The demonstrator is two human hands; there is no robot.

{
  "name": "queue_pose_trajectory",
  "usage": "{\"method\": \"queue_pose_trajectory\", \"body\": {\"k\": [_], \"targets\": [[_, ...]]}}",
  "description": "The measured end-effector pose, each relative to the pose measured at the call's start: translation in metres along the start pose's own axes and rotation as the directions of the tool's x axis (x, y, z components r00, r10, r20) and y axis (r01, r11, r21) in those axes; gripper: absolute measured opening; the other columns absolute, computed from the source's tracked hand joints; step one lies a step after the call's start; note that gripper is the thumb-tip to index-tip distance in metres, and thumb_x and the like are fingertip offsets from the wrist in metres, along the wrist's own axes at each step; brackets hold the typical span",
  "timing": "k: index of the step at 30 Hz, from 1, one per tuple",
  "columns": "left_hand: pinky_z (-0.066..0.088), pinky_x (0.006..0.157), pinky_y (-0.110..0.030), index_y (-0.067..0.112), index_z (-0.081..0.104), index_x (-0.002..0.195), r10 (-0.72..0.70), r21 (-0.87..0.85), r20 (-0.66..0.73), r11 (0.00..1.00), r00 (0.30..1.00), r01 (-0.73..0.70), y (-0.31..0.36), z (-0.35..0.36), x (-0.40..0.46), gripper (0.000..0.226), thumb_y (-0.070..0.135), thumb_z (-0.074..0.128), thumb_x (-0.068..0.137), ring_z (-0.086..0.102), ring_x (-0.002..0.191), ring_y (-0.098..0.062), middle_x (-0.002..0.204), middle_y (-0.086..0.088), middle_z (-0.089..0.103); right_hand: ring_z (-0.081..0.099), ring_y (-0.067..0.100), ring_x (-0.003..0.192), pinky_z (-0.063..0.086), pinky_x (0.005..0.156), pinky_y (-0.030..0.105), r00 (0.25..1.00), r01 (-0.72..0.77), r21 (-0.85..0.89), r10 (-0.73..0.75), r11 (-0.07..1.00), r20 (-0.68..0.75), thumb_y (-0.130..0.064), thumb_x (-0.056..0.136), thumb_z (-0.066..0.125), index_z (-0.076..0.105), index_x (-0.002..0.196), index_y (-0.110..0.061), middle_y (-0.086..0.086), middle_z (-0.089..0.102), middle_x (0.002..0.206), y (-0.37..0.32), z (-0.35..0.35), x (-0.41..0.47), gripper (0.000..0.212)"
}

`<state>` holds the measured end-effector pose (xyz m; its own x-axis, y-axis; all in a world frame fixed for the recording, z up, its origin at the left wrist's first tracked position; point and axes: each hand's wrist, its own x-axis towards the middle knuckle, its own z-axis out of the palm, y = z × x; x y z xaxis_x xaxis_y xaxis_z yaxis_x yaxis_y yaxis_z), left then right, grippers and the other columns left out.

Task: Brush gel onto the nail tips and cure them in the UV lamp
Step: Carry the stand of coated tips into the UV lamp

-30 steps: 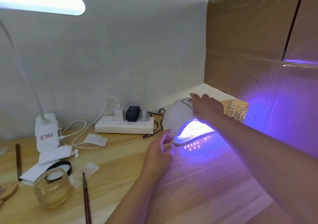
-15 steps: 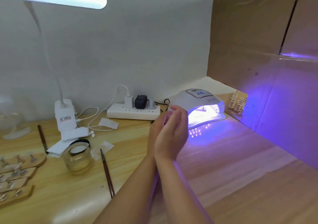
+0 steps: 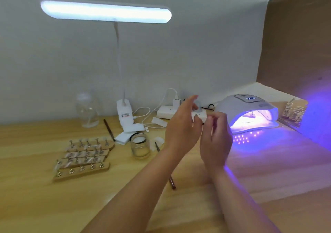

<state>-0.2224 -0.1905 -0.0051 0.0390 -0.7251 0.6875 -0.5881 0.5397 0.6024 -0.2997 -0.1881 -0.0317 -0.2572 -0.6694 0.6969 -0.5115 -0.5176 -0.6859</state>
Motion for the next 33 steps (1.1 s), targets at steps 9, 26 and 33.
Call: {"method": "queue_pose_trajectory", "body": {"k": [9, 26, 33], "targets": [[0.037, 0.068, -0.015, 0.022, 0.043, 0.118, 0.329, 0.371, -0.066, 0.884, 0.942, -0.283, -0.05, -0.165, -0.07, 0.037, 0.012, 0.04, 0.083, 0.048, 0.072, -0.002, 0.092, 0.013, 0.055, 0.042, 0.0, 0.048, 0.029, 0.048, 0.016, 0.789, 0.342, -0.232, -0.144, 0.911, 0.597, -0.045, 0.082, 0.056, 0.037, 0.063, -0.033, -0.01, 0.046, 0.05, -0.018, 0.019, -0.021, 0.03], [0.045, 0.084, -0.032, 0.021, 0.006, 0.142, -0.786, 0.425, 0.146, 0.598, 0.601, 0.679, -0.091, -0.249, -0.086, 0.096, 0.007, 0.072, 0.073, 0.055, 0.099, -0.025, 0.107, -0.007, 0.051, 0.049, 0.007, 0.065, 0.029, 0.048, 0.019, 0.623, 0.433, -0.342, -0.002, 0.834, 0.782, -0.037, 0.087, 0.05, 0.039, 0.097, -0.034, -0.012, 0.052, 0.07, -0.019, 0.039, -0.027, 0.015], [0.039, 0.072, -0.028, 0.014, 0.046, 0.105, -0.772, 0.454, 0.114, 0.6, 0.625, 0.659, -0.093, -0.251, -0.091, 0.051, 0.008, 0.079, 0.067, 0.054, 0.086, -0.02, 0.092, -0.005, 0.056, 0.048, 0.005, 0.058, 0.038, 0.052, 0.018, 0.684, 0.173, -0.148, -0.011, 0.974, 0.729, -0.022, 0.085, 0.056, 0.049, 0.077, -0.039, -0.01, 0.055, 0.063, -0.012, 0.037, -0.024, 0.02]]}}
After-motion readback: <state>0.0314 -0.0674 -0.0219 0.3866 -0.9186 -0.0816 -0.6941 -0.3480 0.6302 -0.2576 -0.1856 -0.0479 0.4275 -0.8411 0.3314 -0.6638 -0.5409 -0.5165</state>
